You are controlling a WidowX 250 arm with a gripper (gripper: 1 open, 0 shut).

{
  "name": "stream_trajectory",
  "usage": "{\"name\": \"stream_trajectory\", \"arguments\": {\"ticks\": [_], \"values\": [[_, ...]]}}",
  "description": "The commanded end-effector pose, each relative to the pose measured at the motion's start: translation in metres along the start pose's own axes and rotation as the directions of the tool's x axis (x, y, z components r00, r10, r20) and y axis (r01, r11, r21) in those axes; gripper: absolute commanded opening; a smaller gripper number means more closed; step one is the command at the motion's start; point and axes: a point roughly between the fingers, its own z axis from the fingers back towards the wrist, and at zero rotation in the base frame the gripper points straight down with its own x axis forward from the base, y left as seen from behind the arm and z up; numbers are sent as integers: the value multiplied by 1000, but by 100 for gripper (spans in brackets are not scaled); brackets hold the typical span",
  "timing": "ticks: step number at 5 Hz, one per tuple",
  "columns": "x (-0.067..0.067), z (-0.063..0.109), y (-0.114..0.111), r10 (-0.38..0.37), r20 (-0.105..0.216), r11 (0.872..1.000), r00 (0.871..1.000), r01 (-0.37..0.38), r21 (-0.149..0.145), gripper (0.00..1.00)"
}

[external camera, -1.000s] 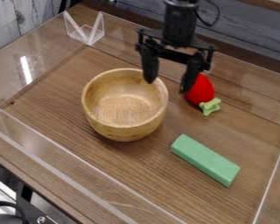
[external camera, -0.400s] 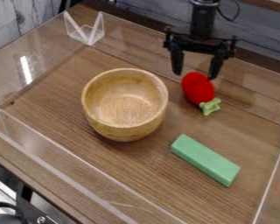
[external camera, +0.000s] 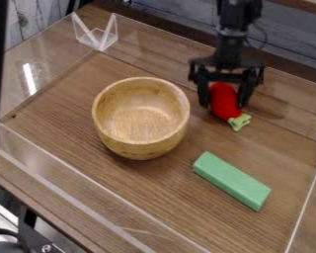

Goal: Move the red object to the left side of the table

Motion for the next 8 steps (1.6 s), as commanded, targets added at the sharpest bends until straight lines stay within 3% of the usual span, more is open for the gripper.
{"name": "stream_trajectory", "arguments": {"ticks": [1, 2, 3, 6, 8], "values": [[-1, 10, -5, -10, 37, 1000, 999, 10, -18, 100], [-2, 9, -8, -31, 42, 999, 999, 32, -10, 100], [1, 8, -4, -49, 44, 999, 998, 50, -3, 0], [11, 12, 14, -121, 61, 993, 991, 120, 18, 0], [17, 17, 27, -45, 80, 999, 996, 43, 18, 0]]}}
